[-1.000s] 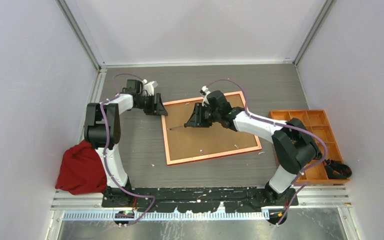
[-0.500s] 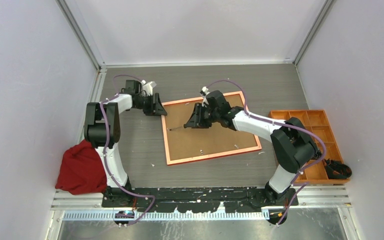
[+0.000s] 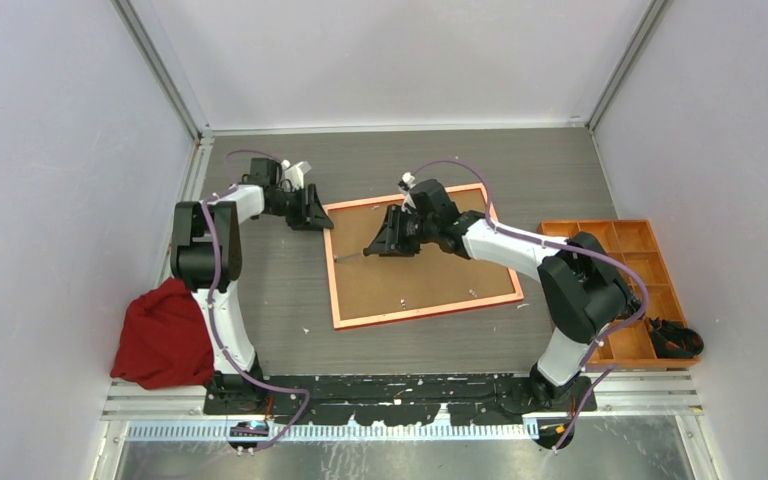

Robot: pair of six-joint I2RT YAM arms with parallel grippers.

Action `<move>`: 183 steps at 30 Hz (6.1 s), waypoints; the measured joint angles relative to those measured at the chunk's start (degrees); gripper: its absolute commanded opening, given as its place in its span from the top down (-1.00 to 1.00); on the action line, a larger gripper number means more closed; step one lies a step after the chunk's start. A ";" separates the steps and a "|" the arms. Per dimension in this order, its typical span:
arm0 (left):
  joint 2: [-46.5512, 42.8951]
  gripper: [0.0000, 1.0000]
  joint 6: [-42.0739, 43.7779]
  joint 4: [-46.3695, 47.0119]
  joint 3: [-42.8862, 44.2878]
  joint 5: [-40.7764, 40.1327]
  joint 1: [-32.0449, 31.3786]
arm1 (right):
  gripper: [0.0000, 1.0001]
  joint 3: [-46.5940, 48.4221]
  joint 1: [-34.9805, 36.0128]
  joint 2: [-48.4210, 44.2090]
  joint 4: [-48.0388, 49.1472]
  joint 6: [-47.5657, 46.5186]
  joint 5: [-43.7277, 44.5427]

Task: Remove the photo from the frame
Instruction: Release the photo frame item from the photo frame.

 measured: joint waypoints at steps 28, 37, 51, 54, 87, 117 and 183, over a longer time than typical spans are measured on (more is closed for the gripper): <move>0.46 0.15 -0.63 0.00 0.26 0.22 0.13 | 0.99 2.03 0.00 2.73 0.81 0.11 3.21; 0.63 0.16 -0.63 0.02 0.31 0.61 0.31 | 0.99 2.03 0.00 2.73 1.18 -0.35 3.50; 0.87 0.17 -0.68 0.09 0.42 1.07 0.42 | 0.99 5.27 0.90 2.12 -2.64 -9.40 5.03; 0.87 0.17 -0.70 0.07 0.42 1.09 0.42 | 0.99 6.75 0.90 0.35 -5.44 -12.57 6.58; 2.58 0.17 -0.85 -1.03 2.19 3.23 0.72 | 0.99 9.60 34.95 0.66 -14.01 -93.33 53.27; 3.82 0.17 -0.70 -2.51 3.87 4.42 0.74 | 0.99 14.97 38.49 9.88 -15.67 -107.03 52.50; 4.37 0.19 -0.66 -2.89 4.42 5.09 0.72 | 0.99 14.23 37.35 12.76 -10.60 -111.19 54.77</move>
